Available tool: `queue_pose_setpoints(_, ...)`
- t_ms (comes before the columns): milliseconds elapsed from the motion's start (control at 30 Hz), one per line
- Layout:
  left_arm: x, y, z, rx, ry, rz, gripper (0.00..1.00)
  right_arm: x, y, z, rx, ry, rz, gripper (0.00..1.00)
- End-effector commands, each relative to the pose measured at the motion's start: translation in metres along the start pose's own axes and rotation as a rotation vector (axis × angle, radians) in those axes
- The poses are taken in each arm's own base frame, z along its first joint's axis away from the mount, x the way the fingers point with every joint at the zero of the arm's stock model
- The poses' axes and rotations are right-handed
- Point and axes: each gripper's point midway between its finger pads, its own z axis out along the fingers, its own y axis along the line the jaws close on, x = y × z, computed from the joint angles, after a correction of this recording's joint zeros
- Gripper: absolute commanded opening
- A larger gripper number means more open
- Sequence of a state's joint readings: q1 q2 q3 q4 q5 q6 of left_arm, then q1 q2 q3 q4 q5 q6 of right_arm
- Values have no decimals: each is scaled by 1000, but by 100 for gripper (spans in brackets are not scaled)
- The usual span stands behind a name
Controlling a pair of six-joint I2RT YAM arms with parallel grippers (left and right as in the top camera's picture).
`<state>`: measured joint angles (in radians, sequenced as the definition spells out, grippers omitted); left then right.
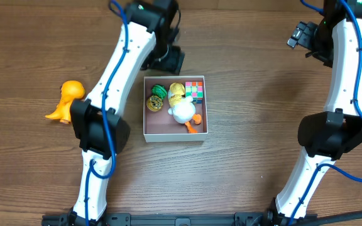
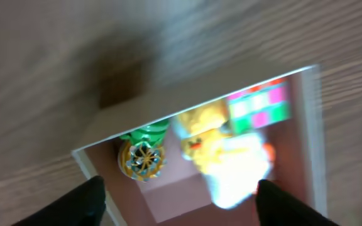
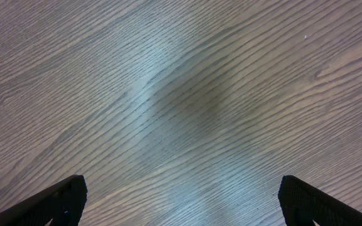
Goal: Pack container
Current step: 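Move the left gripper to the orange plush dinosaur and grasp it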
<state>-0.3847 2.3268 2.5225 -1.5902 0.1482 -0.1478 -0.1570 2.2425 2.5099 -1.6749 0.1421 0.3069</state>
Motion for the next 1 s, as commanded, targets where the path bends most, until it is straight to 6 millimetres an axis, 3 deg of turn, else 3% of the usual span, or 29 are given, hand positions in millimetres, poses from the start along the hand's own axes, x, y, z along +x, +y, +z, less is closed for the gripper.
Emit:
queue_pose_setpoints(0,-8,6,-47,-42,-107,3,94,-2,-4,-9,5,-28,9,100)
queue_pose_setpoints(67,-11,16,-64,-89,-155,-22,100,-2,-4,-9,5,-28,9,100)
queue_pose_setpoints(333,-7,56,-105,-199,-239,-75,100,-2,-4,-9,5,-28,9,100)
queue_pose_setpoints(533,29,110,-124,-295,-185,-183,100,-2,-4,-9,5,-28,9,100)
queue_pose_setpoints(667,71,150,-118,-316,-86,-348,100,-2,-4,-9,5,-28,9,100)
queue_pose_setpoints(733,89,161,-110,-314,-28,-379,100,-2,-4,-9,5,-28,9,100)
queue_pose_setpoints(867,121,176,-82,-313,128,-356,100,-2,-4,-9,5,-28,9,100)
queue_pose_setpoints(967,132,184,-55,-306,187,-372,100,-2,-4,-9,5,-28,9,100)
